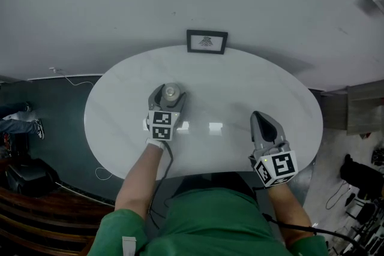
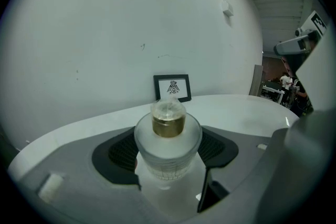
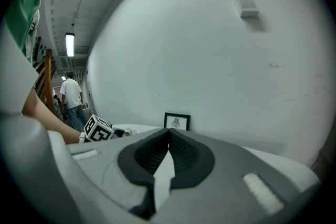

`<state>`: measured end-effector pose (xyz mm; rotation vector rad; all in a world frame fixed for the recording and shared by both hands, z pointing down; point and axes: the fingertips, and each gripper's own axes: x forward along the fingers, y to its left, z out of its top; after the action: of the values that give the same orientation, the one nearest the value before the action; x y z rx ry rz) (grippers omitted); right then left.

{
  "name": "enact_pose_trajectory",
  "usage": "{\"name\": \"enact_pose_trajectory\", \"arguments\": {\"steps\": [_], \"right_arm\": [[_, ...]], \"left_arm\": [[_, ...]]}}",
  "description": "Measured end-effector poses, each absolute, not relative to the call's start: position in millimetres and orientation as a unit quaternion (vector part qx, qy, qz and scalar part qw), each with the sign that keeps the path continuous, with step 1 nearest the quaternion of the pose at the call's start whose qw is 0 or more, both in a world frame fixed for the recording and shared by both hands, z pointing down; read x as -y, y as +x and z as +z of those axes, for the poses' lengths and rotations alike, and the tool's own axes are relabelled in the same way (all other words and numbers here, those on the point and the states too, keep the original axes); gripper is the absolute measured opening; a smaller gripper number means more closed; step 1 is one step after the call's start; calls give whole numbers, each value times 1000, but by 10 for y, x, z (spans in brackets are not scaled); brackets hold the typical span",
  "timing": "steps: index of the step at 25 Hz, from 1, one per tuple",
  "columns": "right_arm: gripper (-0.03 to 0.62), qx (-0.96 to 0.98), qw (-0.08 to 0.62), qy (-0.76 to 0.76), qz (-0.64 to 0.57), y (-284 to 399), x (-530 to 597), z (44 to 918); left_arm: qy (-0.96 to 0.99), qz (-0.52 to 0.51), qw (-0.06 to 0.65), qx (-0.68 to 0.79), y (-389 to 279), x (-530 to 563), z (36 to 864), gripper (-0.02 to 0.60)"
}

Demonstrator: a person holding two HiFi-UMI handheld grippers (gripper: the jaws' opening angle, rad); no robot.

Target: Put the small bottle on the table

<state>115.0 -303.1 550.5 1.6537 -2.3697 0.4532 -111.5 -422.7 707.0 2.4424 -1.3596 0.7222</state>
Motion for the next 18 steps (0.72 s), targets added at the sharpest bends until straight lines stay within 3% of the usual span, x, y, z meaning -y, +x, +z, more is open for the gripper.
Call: {"name": "enact_pose_trajectory", "arguments": {"steps": [18], "right_arm": [[-5, 807, 115, 558, 159, 1065, 3030, 5533]], "left_arm": [[838, 274, 125, 456, -1150, 4188, 7269, 344]]}}
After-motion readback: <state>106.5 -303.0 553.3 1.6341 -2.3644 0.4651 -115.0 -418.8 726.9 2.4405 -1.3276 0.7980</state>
